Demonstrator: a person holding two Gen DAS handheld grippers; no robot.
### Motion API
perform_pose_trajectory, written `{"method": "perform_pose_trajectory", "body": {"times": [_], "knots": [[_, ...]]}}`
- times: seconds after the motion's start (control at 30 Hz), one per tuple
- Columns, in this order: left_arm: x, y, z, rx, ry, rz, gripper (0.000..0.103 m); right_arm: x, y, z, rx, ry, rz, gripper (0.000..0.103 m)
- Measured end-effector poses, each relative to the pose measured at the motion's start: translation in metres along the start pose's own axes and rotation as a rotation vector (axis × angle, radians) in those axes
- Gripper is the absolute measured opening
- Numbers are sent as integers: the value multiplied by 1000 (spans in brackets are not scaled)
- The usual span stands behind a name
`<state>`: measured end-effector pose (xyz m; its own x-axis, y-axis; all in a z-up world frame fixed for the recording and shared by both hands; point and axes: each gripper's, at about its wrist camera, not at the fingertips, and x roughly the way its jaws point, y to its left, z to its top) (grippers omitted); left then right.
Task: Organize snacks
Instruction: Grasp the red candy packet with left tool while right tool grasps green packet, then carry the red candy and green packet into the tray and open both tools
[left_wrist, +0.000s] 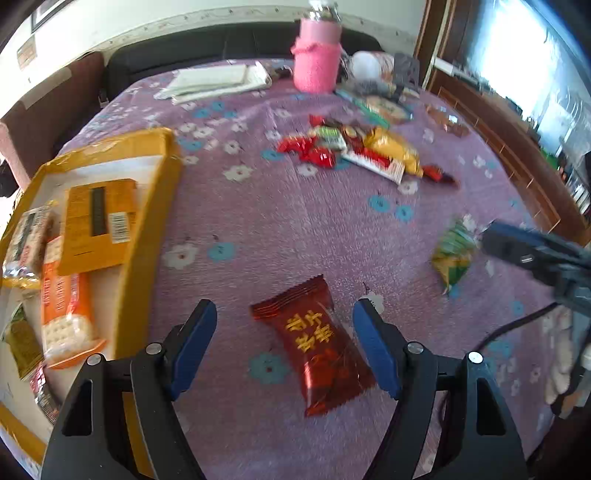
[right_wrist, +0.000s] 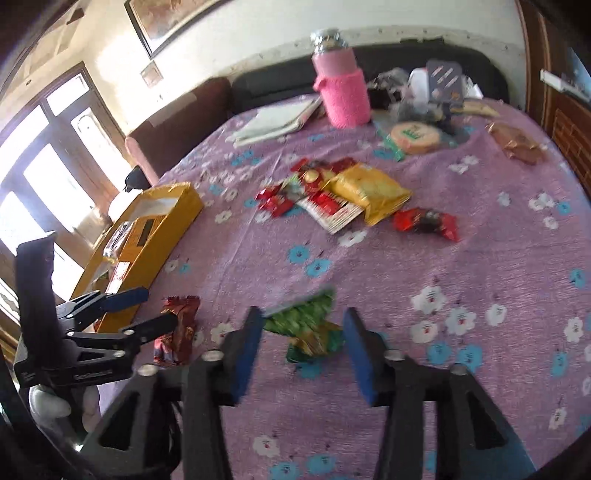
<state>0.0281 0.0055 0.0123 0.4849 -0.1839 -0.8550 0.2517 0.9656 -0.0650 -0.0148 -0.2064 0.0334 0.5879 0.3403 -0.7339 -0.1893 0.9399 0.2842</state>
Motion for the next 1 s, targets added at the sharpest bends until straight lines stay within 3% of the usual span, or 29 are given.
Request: {"method": "perform_pose_trajectory", "body": {"times": [0.07, 0.1, 0.17, 0.2, 0.3, 0.57, 0.67, 0.83, 1.0], "knots": [[11, -6, -1, 21, 32, 29, 74, 0, -3, -1, 20, -12, 17, 70], [14, -8, -2, 31, 40, 24, 67, 2, -4, -2, 24, -11, 20, 70], [13, -14, -5, 70, 18, 48, 44, 7, -2, -2, 22, -19, 30, 70], [13, -15, -6, 71, 23, 20, 35, 12, -1, -2, 17, -18, 36, 70], [12, -16, -8, 67, 17, 2, 30, 25, 3, 1, -5, -18, 28, 70], [-18, -10, -12, 26, -46, -61, 30, 69, 17, 15, -42, 54, -12, 68], [-35, -2, -13, 5, -77, -79, 30, 75, 14, 11, 8, 75, -23, 39], [-64, 25, -20, -49, -129, -87, 30, 60, 12, 4, 73, 30, -3, 35], [-95, 70, -37, -129, -176, -37, 30, 32, 40, 6, 43, -19, 21, 35]]}}
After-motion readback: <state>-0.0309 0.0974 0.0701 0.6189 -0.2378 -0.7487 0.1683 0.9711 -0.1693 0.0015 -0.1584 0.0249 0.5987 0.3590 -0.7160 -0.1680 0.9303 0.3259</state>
